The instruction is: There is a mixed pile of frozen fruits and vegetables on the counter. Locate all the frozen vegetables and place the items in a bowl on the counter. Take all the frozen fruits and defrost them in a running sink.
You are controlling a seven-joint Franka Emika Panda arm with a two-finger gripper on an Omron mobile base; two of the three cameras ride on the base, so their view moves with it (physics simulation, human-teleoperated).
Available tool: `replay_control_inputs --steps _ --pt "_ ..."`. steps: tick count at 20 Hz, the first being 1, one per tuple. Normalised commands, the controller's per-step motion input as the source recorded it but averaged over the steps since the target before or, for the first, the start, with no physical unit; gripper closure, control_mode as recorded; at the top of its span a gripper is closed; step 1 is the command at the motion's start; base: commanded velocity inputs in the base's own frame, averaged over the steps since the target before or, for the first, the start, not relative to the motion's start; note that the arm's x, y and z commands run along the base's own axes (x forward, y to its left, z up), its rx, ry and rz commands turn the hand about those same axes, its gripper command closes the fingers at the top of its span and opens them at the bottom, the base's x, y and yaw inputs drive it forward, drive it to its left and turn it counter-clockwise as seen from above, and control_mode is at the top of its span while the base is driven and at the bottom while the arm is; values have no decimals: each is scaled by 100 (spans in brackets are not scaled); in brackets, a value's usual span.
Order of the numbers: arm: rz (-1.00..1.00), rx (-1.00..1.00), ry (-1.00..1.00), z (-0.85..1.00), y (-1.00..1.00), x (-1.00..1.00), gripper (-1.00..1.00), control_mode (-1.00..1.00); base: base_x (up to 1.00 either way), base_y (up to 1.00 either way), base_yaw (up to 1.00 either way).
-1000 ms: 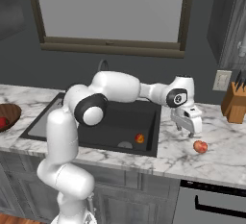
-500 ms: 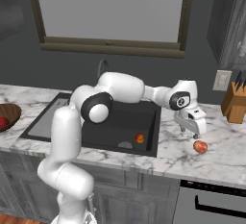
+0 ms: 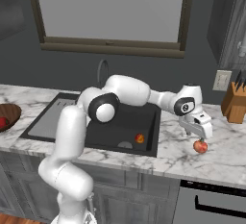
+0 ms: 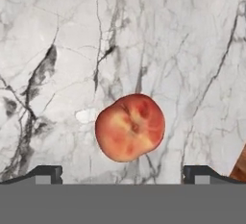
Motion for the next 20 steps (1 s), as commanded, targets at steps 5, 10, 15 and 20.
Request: replay_control_inputs --steps 5,10,15,20 --pt "0 0 2 -17 -14 23 -100 -100 0 0 0" --pt "0 1 3 -15 -16 3 -100 -100 0 0 0" --pt "-2 1 4 -6 -19 -29 -100 -100 0 0 0" --pt "-4 0 7 -4 0 -22 -100 -100 0 0 0"
